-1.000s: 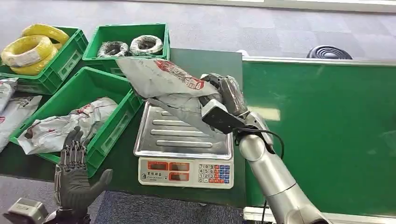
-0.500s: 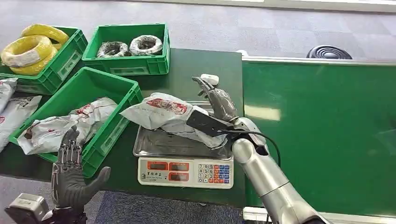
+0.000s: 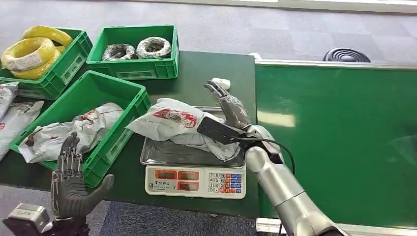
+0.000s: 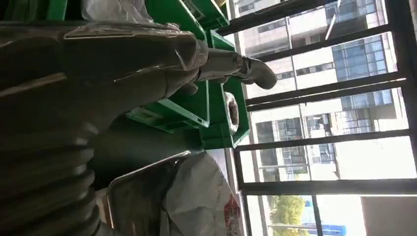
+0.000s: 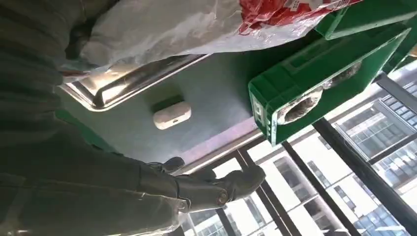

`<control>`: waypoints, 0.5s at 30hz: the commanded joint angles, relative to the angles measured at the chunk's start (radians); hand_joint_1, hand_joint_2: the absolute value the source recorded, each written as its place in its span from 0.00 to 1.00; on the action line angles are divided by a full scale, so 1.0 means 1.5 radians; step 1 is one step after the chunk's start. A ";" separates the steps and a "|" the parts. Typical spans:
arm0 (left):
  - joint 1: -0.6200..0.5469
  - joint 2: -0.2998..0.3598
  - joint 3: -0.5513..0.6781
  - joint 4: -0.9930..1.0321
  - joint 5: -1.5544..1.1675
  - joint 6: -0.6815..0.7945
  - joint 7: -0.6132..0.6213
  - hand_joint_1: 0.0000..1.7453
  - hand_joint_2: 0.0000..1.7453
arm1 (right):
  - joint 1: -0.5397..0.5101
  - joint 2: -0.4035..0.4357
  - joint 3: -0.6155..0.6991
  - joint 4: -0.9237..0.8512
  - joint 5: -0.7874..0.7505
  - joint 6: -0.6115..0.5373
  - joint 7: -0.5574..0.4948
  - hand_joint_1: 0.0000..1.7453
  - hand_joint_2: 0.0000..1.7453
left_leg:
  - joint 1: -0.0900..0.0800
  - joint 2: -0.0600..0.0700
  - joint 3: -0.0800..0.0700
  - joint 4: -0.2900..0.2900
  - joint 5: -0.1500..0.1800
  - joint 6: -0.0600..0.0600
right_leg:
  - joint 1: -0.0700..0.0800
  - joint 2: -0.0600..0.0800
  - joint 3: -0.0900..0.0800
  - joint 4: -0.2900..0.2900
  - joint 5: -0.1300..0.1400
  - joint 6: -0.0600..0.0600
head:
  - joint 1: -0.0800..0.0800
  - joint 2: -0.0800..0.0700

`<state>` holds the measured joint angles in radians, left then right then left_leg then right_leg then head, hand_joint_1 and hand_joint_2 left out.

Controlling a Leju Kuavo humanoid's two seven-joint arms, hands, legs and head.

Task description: Moved the parcel from conveyor to table for the left to box.

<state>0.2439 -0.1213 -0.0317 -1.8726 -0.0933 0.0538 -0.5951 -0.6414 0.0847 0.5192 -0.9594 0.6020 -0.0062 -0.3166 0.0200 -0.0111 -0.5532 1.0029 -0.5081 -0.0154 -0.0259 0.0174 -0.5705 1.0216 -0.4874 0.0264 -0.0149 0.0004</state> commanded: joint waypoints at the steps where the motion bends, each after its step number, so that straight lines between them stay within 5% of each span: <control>1: -0.080 0.013 -0.003 0.029 -0.140 0.035 0.070 0.00 1.00 | 0.037 -0.059 -0.039 -0.062 -0.039 -0.006 -0.091 0.00 1.00 | 0.000 -0.003 0.000 -0.002 0.002 0.001 | 0.001 -0.005 0.002 -0.002 0.000 -0.001 | 0.000 0.000; 4: -0.148 0.056 -0.092 0.118 -0.251 0.073 0.120 0.00 1.00 | 0.092 -0.079 -0.076 -0.167 -0.091 -0.026 -0.134 0.00 1.00 | 0.000 -0.006 -0.001 -0.001 0.002 0.001 | 0.000 -0.007 0.002 -0.002 0.000 -0.001 | 0.000 0.000; 5: -0.221 0.072 -0.178 0.218 -0.357 0.004 0.211 0.00 1.00 | 0.153 -0.104 -0.108 -0.236 -0.128 -0.056 -0.151 0.00 1.00 | 0.000 -0.006 0.000 -0.002 0.003 0.001 | 0.000 -0.008 0.002 -0.002 0.000 -0.002 | 0.000 0.000; 6: -0.270 0.054 -0.217 0.303 -0.366 -0.001 0.234 0.00 1.00 | 0.199 -0.128 -0.125 -0.280 -0.142 -0.054 -0.148 0.00 1.00 | 0.000 -0.006 0.000 -0.002 0.002 0.001 | 0.000 -0.008 0.002 -0.002 0.000 -0.001 | 0.000 0.000; 8: -0.351 0.029 -0.287 0.435 -0.377 0.003 0.256 0.00 1.00 | 0.265 -0.145 -0.157 -0.326 -0.169 -0.036 -0.170 0.00 1.00 | 0.000 -0.019 0.001 -0.006 0.007 0.002 | 0.000 -0.022 0.009 -0.008 0.001 -0.002 | -0.001 0.000; 11: -0.434 0.015 -0.345 0.524 -0.393 0.024 0.277 0.00 1.00 | 0.309 -0.131 -0.196 -0.378 -0.224 -0.010 -0.210 0.00 1.00 | -0.001 -0.022 0.001 -0.001 0.004 0.002 | -0.001 -0.023 0.005 -0.004 -0.001 0.001 | 0.000 0.000; 15: -0.498 -0.006 -0.367 0.594 -0.402 0.010 0.305 0.00 1.00 | 0.353 -0.105 -0.274 -0.460 -0.317 -0.007 -0.215 0.00 1.00 | -0.001 -0.010 -0.001 0.001 0.002 0.002 | -0.001 -0.012 0.003 -0.002 0.000 0.000 | 0.000 0.000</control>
<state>-0.2206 -0.1015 -0.3728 -1.3899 -0.6745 0.0778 -0.1888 -0.2749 -0.0622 0.3093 -1.3899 0.2707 -0.0312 -0.6223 0.0191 -0.0182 -0.5526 1.0048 -0.5073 -0.0139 -0.0269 0.0087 -0.5663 1.0191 -0.4856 0.0282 -0.0153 0.0004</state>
